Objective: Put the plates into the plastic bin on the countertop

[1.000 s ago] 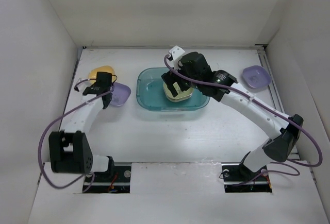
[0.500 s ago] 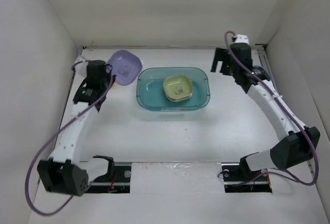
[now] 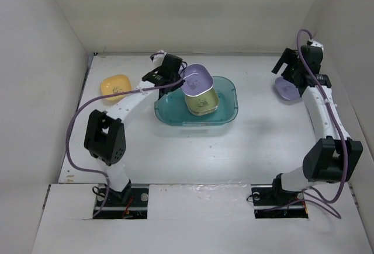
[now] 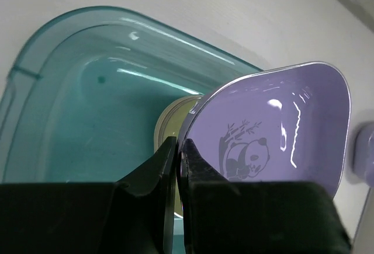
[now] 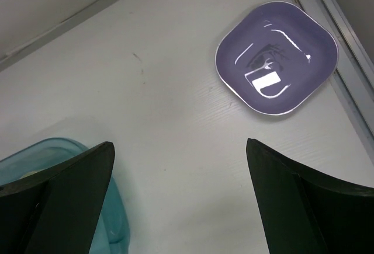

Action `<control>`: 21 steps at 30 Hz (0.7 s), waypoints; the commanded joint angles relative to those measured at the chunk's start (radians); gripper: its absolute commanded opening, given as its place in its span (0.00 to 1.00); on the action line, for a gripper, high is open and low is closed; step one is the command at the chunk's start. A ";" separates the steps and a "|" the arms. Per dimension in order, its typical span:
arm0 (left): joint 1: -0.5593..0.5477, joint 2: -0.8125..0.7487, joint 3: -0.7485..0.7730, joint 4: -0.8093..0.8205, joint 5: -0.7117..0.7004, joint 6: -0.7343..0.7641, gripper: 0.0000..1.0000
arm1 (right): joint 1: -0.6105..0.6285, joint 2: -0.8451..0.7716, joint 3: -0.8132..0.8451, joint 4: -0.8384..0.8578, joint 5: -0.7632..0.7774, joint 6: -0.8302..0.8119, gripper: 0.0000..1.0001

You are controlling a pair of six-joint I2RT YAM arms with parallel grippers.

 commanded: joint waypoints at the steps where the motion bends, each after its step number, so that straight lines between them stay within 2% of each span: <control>1: 0.014 0.049 0.096 0.097 0.154 0.217 0.00 | -0.027 0.012 0.032 0.053 -0.044 -0.036 1.00; 2: 0.023 0.088 0.128 0.098 0.186 0.293 0.00 | -0.038 0.012 0.032 0.053 -0.044 -0.047 1.00; 5: 0.023 0.145 0.188 0.079 0.239 0.368 0.00 | -0.047 0.050 0.032 0.073 -0.074 -0.082 1.00; 9: 0.014 0.156 0.179 0.068 0.253 0.397 0.00 | -0.035 0.116 0.055 0.082 -0.015 -0.120 1.00; 10: 0.014 0.165 0.179 0.078 0.253 0.397 0.03 | -0.035 0.149 0.071 0.082 0.001 -0.120 1.00; 13: 0.003 0.190 0.188 0.047 0.231 0.386 0.21 | -0.035 0.205 0.114 0.068 0.010 -0.120 1.00; 14: 0.003 0.190 0.188 0.047 0.231 0.373 0.34 | -0.035 0.243 0.128 0.059 0.010 -0.120 1.00; 17: 0.003 0.169 0.147 0.061 0.240 0.349 0.62 | -0.044 0.317 0.176 0.050 0.045 -0.139 1.00; 18: 0.003 0.158 0.147 0.061 0.255 0.349 0.80 | -0.044 0.340 0.188 0.050 0.045 -0.139 1.00; 19: 0.003 0.144 0.124 0.061 0.256 0.328 0.90 | -0.053 0.366 0.218 0.039 0.056 -0.151 1.00; 20: -0.006 0.104 0.115 0.070 0.268 0.328 0.97 | -0.053 0.396 0.237 0.030 0.070 -0.151 1.00; 21: -0.018 0.081 0.105 0.079 0.280 0.328 1.00 | -0.053 0.461 0.252 0.020 0.070 -0.162 1.00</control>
